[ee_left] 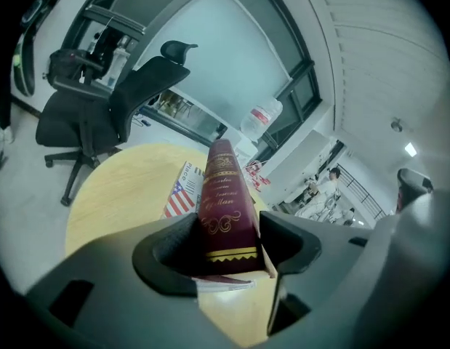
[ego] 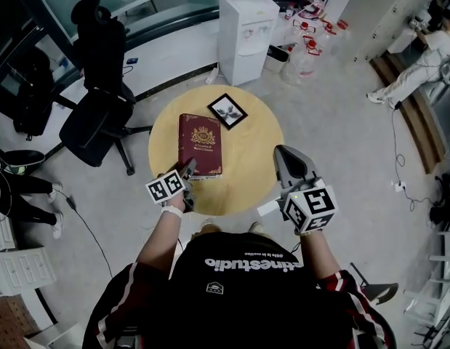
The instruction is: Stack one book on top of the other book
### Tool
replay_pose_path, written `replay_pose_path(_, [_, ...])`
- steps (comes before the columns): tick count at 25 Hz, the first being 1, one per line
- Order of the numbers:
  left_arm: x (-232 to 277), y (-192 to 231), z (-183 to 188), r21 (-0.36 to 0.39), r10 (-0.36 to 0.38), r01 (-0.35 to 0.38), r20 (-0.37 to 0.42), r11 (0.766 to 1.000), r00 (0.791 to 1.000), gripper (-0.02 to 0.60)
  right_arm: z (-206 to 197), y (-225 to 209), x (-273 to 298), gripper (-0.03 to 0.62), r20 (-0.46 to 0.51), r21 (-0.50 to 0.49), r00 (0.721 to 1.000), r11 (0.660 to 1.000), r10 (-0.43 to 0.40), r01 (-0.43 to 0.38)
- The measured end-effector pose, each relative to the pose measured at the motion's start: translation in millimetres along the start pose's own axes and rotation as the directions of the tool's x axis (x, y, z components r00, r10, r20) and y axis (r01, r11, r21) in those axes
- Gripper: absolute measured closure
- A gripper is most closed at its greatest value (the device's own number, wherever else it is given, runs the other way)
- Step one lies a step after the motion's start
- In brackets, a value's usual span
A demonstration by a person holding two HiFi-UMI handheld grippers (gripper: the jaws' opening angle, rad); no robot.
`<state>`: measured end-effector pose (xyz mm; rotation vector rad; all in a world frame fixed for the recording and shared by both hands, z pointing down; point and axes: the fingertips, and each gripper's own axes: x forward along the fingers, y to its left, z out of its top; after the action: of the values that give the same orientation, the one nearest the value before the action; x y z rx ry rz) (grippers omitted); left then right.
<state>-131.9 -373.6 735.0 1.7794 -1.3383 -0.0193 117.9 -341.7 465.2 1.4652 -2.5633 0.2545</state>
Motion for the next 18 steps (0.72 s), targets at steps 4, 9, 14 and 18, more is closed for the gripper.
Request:
replay_pose_path(4, [0.1, 5.3, 2.5, 0.111, 0.045, -0.044, -0.010, 0.993, 0.999, 0.291, -1.5, -0.2, 0.9, 0.565, 0.003, 0.007, 1.000, 1.000, 0.004, -0.004])
replay_pose_path(9, [-0.3, 11.5, 5.3, 0.189, 0.080, -0.077, -0.012, 0.979, 0.997, 0.285, -1.0, 1.7, 3.8, 0.565, 0.007, 0.008, 1.000, 1.000, 0.002, -0.002])
replay_pose_path(14, [-1.1, 14.7, 6.5, 0.261, 0.118, -0.107, -0.026, 0.959, 0.993, 0.284, 0.9, -0.8, 1.9, 0.565, 0.008, 0.010, 1.000, 1.000, 0.002, -0.002])
replay_pose_path(18, [-0.4, 21.3, 8.0, 0.257, 0.125, -0.112, -0.035, 0.960, 0.992, 0.284, 1.7, 0.9, 1.1, 0.565, 0.007, 0.010, 1.000, 1.000, -0.001, 0.000])
